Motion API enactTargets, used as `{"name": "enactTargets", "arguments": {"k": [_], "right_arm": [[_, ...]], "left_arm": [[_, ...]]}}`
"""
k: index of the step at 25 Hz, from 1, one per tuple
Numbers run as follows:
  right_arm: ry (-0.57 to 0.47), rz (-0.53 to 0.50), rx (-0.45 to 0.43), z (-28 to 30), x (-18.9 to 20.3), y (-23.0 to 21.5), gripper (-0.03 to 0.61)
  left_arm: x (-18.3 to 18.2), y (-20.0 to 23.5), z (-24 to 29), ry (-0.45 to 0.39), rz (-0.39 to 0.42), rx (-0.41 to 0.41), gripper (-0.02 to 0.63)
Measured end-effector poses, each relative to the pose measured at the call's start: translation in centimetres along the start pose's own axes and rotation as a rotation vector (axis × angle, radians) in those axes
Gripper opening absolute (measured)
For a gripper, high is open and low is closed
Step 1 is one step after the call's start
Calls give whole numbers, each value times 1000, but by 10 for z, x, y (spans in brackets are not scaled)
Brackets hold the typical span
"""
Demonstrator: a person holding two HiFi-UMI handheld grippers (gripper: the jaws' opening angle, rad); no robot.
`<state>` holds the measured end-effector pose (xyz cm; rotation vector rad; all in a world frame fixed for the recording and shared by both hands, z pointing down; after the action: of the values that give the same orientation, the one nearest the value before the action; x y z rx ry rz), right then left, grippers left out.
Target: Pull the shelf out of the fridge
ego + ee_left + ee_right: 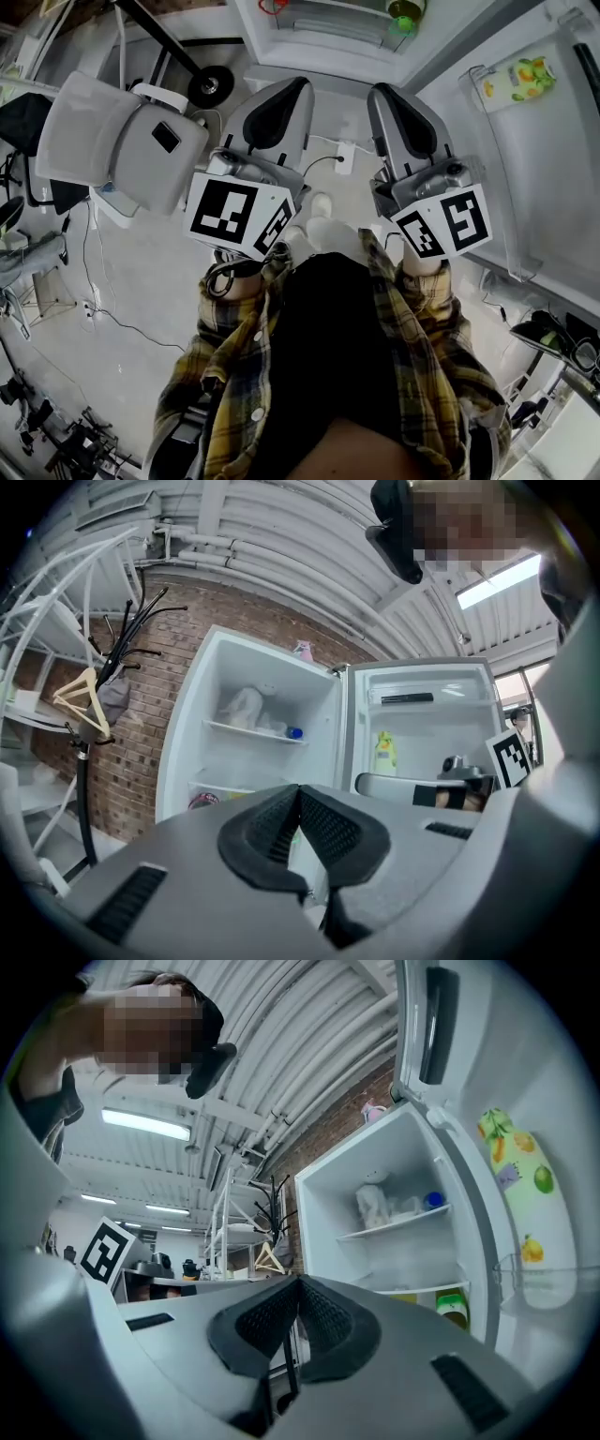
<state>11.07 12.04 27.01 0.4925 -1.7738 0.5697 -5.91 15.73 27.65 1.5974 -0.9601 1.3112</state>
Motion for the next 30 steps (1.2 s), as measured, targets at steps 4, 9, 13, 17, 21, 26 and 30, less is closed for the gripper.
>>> {"name": "enactTargets", "arguments": {"k": [4,9,13,17,21,26,30], "right_arm": [[-4,3,-27,10,2,-24,18],[-4,36,-54,19,11,-43,18],[2,49,-69,40,5,-54,18],[-4,55,-46,45,15,-62,18],[-6,55,-10,70,16,-79,18],[-12,49,56,109,26,-97,18],[-29,31,115,137,28,-116,18]], "left_arm": [[1,-1,23,-16,10,-20,4],[6,1,35,-12,20,-52,4],[-3,16,52,-9,12,-74,4],[6,25,60,1,16,-57,5],[3,46,89,3,10,-19,5],[6,83,132,13,-3,65,5],[5,107,170,17,-7,145,5]]}}
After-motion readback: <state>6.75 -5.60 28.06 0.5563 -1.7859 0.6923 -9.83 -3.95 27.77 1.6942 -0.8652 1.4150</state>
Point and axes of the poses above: the fingertips, and each gripper's own axes: z forward along the fingers, y to its left, x out of its underside, the point moved 8 cm from there along -z, backward along the fingers, and after that the axes turned 7 degrees about -y, right-handed, at the moved point
